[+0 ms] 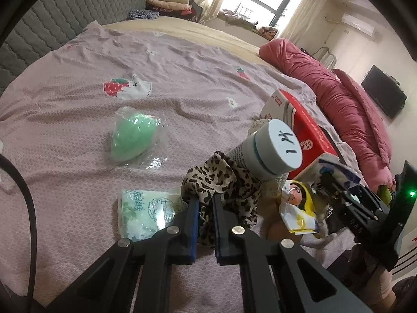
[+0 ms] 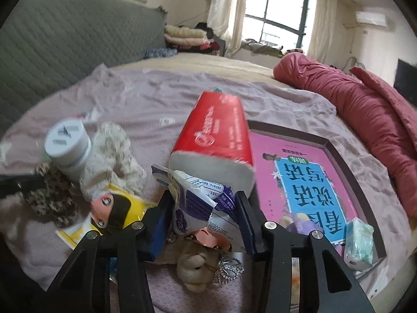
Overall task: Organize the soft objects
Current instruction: 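Grasp the leopard-print scrunchie with the left gripper while the right gripper grasps the white-purple snack packet, then lift the snack packet with the right gripper over the pink tray while the left gripper carries the scrunchie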
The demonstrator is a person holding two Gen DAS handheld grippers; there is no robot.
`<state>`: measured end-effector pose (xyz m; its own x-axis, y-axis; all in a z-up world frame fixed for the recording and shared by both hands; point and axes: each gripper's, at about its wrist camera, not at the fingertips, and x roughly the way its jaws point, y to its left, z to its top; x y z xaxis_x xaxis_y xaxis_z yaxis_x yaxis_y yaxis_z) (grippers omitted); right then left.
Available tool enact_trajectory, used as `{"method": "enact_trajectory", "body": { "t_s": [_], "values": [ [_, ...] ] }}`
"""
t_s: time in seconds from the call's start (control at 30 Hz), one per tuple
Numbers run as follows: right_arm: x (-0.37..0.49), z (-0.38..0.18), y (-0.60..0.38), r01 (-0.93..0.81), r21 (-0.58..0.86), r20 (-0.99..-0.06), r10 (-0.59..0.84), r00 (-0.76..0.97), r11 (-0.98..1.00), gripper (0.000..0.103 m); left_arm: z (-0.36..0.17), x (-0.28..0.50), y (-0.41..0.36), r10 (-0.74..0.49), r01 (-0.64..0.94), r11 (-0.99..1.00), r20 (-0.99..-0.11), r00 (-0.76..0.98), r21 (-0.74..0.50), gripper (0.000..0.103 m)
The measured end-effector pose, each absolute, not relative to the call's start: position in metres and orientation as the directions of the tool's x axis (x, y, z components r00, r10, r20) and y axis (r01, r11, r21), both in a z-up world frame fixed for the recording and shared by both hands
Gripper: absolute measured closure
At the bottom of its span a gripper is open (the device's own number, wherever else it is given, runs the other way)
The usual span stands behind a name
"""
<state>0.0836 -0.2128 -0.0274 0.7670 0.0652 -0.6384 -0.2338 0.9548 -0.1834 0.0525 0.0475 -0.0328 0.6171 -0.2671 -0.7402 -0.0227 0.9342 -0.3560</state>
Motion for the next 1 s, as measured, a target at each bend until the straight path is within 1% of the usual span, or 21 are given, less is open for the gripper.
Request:
{"method": "enact_trajectory", "body": {
  "t_s": [0.23, 0.37, 0.67, 1.0],
  "values": [
    [0.066, -0.004, -0.223, -0.241, -0.098, -0.587, 0.14, 0.798, 0.966, 0.055, -0.013, 0.042, 0.05, -0.266, -0.008, 0.93, -0.685, 0.678, -0.368, 0.094],
    [0.063, 0.0, -0.223, -0.246, -0.087, -0.576, 0.152, 0.803, 0.965, 0.055, 0.002, 0.032, 0.053, -0.258, -0.007, 0.927, -0.651, 0.714, -0.375, 0.094],
    [0.057, 0.007, -0.224, -0.261, -0.056, -0.559, 0.186, 0.808, 0.964, 0.055, 0.032, 0.015, 0.057, -0.219, -0.023, 0.933, -0.614, 0.758, -0.36, 0.094],
    [0.053, 0.02, -0.249, -0.21, 0.002, -0.517, 0.181, 0.836, 0.978, 0.055, 0.074, 0.003, 0.047, -0.189, -0.014, 0.941, -0.558, 0.808, -0.339, 0.094]
  ]
}}
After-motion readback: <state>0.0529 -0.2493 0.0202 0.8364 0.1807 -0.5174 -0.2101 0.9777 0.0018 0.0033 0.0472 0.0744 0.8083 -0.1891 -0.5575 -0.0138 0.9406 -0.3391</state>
